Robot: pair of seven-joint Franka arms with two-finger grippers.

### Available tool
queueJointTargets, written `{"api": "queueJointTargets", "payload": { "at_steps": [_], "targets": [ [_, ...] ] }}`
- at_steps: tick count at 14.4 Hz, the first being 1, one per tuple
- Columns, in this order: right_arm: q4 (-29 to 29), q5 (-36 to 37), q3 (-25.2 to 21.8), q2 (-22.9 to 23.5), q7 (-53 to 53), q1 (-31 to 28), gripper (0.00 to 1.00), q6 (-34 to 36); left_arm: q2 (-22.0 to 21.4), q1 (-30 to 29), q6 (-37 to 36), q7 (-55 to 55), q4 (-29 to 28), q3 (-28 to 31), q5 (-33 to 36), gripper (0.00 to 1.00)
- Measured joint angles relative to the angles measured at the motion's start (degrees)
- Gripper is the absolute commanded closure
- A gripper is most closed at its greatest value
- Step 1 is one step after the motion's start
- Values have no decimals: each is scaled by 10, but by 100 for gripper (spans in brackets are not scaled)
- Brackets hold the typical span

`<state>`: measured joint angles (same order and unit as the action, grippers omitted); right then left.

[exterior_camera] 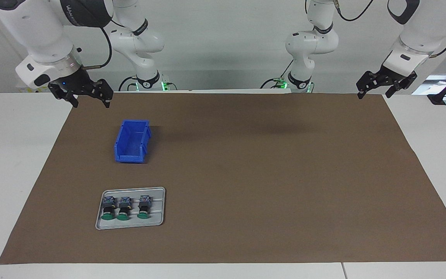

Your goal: Place and press button with both arms

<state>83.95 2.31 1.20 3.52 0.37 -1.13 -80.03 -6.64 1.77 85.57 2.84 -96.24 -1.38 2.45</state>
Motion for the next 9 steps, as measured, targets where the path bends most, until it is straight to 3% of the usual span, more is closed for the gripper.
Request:
{"api": "queueJointTargets", "payload": {
  "at_steps": [9],
  "targets": [
    [0,-6,1,-1,0,0,0,0,7,1,-7,0,7,-1,1,0]
  ]
}}
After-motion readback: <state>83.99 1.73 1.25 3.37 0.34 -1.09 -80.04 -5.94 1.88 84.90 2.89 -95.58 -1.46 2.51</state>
